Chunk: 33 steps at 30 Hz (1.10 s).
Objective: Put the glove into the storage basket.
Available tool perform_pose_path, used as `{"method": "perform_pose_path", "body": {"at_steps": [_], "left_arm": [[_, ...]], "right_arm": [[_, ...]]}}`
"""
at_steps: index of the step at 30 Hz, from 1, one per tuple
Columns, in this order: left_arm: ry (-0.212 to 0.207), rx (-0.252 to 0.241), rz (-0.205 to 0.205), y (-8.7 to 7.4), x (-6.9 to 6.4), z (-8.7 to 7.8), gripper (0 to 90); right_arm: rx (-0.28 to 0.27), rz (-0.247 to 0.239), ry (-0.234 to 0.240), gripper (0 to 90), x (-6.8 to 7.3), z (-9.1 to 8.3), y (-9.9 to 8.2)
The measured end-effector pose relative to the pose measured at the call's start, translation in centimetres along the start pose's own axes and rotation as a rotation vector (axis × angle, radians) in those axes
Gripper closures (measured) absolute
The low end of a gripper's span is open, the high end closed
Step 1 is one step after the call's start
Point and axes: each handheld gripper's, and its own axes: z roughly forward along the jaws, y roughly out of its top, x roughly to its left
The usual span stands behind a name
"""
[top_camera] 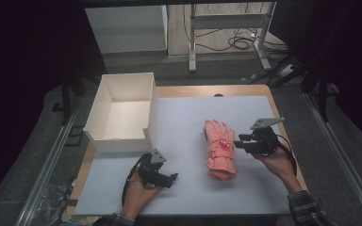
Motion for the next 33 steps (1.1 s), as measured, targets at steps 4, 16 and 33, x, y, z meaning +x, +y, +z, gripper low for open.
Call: {"method": "perform_pose_path", "body": {"at_steps": [4,16,33], "left_arm": [[0.0,-0.002,-0.003,0.0,0.0,0.0,2.6],[0.0,-0.002,-0.003,0.0,0.0,0.0,2.6],[0.002,-0.002,0.001,0.0,0.0,0.0,2.6]], "right_arm": [[-0.013,0.034,0.009,64.6,0.1,-0.1,-1.8],[-0.036,0.09,0.026,85.0,1.9,0.0,-6.7],[-0.017,0.081,0.095,85.0,5.1,1.5,-8.2]]}}
